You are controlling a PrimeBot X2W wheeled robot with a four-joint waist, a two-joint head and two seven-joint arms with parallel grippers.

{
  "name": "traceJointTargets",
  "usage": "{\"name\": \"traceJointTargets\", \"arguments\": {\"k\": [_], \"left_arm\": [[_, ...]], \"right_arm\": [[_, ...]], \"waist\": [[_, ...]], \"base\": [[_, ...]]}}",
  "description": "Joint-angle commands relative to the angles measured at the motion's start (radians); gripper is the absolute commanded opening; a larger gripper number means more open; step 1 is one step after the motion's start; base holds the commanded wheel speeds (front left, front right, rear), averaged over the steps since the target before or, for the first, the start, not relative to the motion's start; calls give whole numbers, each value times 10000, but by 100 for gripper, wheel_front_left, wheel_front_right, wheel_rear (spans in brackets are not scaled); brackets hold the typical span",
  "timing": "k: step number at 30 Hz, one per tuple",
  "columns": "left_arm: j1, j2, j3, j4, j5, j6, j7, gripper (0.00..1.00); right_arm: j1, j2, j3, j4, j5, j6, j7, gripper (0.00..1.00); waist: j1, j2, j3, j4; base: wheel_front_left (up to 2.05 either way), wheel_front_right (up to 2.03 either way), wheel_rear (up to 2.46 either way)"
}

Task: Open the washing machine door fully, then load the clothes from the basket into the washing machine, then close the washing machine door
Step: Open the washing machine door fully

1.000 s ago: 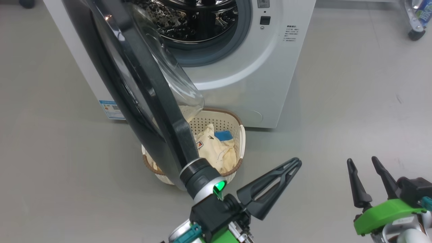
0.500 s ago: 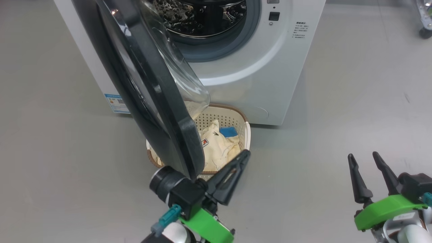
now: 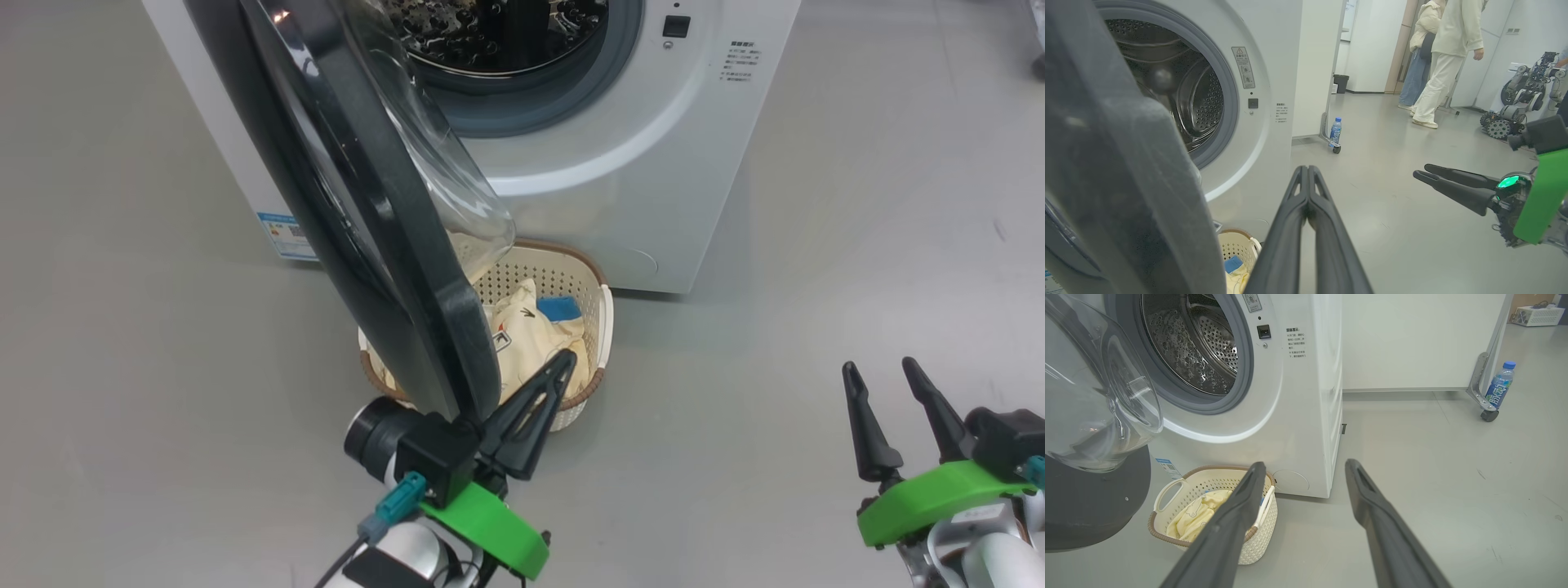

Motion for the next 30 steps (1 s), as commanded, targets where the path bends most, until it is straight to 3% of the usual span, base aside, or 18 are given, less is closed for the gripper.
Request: {"name": "traceJointTargets", "arguments": {"k": [1, 30], "left_arm": [[-533, -10, 492, -187, -81, 45, -107, 0], [-272, -149, 1073, 625, -102, 203, -108, 0]], "right_arm": [[-389, -300, 207, -263, 73, -4, -136, 100], [-405, -354, 289, -104, 279, -4, -136, 100]], "waist": [[0, 0, 40, 13], [0, 0, 71, 461]], "base": [[0, 0, 0], [0, 0, 0]]}}
